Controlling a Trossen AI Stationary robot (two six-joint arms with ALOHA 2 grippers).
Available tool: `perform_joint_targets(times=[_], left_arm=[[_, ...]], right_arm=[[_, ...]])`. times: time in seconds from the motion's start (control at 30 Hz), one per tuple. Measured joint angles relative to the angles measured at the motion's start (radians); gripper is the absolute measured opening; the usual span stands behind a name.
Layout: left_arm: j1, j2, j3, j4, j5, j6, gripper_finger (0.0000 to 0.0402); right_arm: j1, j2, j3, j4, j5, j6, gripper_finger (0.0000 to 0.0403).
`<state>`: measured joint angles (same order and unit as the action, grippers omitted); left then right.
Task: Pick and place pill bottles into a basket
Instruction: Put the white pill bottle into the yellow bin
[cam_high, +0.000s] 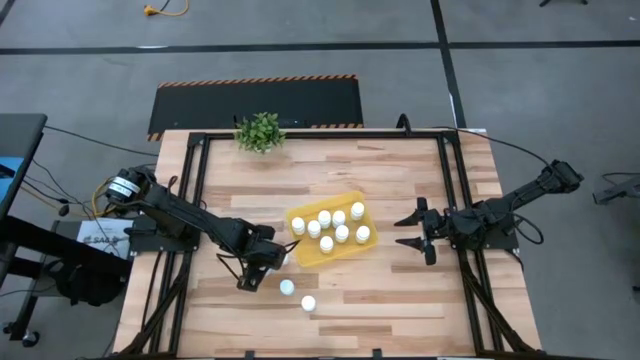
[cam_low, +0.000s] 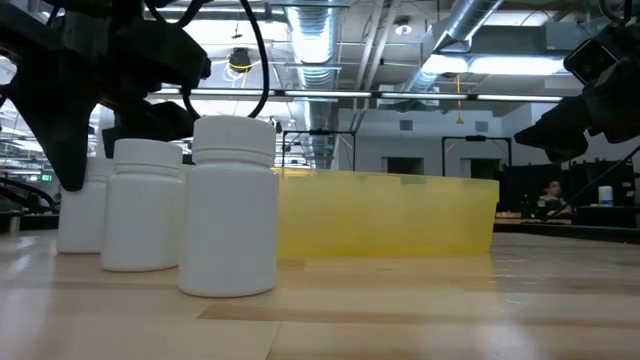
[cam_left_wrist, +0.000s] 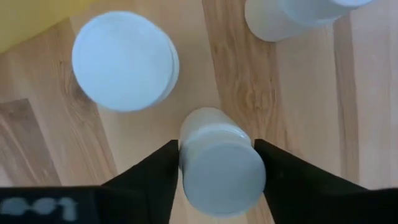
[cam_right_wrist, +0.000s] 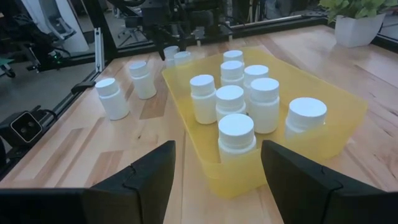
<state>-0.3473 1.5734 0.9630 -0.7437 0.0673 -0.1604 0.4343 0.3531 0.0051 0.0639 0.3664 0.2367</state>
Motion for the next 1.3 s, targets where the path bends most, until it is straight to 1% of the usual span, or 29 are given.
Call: perform_joint_targets(times=[0.1, 0.17, 0.27, 0.37, 0.43, 0.5, 0.63, 0.77, 0.9, 1.0, 1.1, 1.3], left_arm=[[0.0, -0.002, 0.002, -0.016, 0.006, -0.017, 0.0171], [0.0, -0.007, 0.002, -0.032, 0.011, -0.027, 0.0164], [0.0, -0.03, 0.002, -0.056, 0.03, -0.036, 0.0162], [0.011, -0.078, 0.029, -0.116, 0.038, -0.036, 0.0164], [0.022, -0.119, 0.069, -0.184, 0.029, -0.037, 0.0164], [0.035, -0.147, 0.137, -0.264, 0.004, -0.037, 0.0159], [0.065, -0.152, 0.327, -0.407, -0.066, -0.015, 0.0153], [0.11, -0.072, 0.526, -0.474, -0.099, 0.037, 0.016], [0.146, 0.061, 0.706, -0.51, -0.103, 0.098, 0.0166], [0.165, 0.174, 0.813, -0.525, -0.115, 0.133, 0.0167], [0.182, 0.265, 0.879, -0.529, -0.141, 0.164, 0.0168], [0.206, 0.361, 0.894, -0.503, -0.154, 0.17, 0.0168]], right_arm=[[0.0, 0.0, 0.0, 0.0, 0.0, 0.0, 0.023], [0.0, 0.0, 0.0, 0.0, 0.0, 0.0, 0.023], [0.0, 0.0, 0.0, 0.0, 0.0, 0.0, 0.023], [0.0, 0.0, 0.0, 0.0, 0.0, 0.0, 0.023], [0.0, 0.0, 0.0, 0.0, 0.0, 0.0, 0.023], [0.0, 0.0, 0.0, 0.0, 0.0, 0.0, 0.023], [0.0, 0.0, 0.0, 0.0, 0.0, 0.0, 0.023], [0.0, 0.0, 0.0, 0.0, 0.0, 0.0, 0.023], [0.0, 0.0, 0.0, 0.0, 0.0, 0.0, 0.023], [0.0, 0.0, 0.0, 0.0, 0.0, 0.0, 0.023], [0.0, 0.0, 0.0, 0.0, 0.0, 0.0, 0.023], [0.0, 0.0, 0.0, 0.0, 0.0, 0.0, 0.023]])
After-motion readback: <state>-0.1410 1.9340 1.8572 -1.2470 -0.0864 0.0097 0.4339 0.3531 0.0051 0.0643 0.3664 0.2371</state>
